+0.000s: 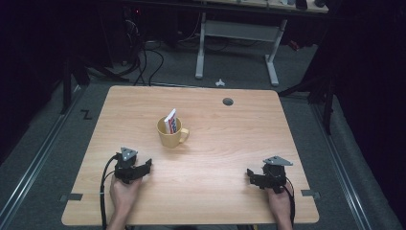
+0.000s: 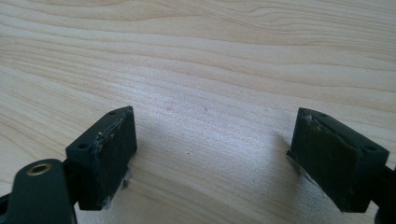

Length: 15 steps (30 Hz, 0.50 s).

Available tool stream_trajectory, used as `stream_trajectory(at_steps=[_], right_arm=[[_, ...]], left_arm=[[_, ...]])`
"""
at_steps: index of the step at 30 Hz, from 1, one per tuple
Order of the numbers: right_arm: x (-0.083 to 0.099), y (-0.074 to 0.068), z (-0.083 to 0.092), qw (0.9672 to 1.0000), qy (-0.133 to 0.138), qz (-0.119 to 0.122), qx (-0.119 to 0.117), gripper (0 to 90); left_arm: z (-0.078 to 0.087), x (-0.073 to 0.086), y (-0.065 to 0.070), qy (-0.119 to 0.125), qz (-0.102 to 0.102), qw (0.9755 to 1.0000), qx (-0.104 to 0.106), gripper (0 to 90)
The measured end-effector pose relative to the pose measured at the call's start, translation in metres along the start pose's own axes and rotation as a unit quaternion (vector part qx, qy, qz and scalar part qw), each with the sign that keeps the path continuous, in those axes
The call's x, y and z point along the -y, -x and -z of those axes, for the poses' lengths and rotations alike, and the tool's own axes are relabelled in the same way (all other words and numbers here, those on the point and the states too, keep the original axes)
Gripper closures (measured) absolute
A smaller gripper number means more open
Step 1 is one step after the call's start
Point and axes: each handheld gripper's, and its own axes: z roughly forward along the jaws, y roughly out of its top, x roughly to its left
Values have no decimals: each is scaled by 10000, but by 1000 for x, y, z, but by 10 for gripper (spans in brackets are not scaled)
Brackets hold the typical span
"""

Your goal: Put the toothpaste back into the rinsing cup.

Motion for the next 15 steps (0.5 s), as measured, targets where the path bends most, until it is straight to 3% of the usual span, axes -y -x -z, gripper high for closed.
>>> stream_trajectory(at_steps=[4, 11, 15], right_arm=[[0, 0, 0, 10000, -1, -1, -2, 144], [0, 0, 0, 10000, -1, 0, -2, 144], [0, 0, 0, 10000, -3, -9, -2, 144]], left_arm=[[-1, 0, 1, -14, -31, 10000, -38, 335], [-2, -1, 7, -98, -274, 9994, -191, 312], [-2, -1, 7, -102, -276, 9994, -191, 309]])
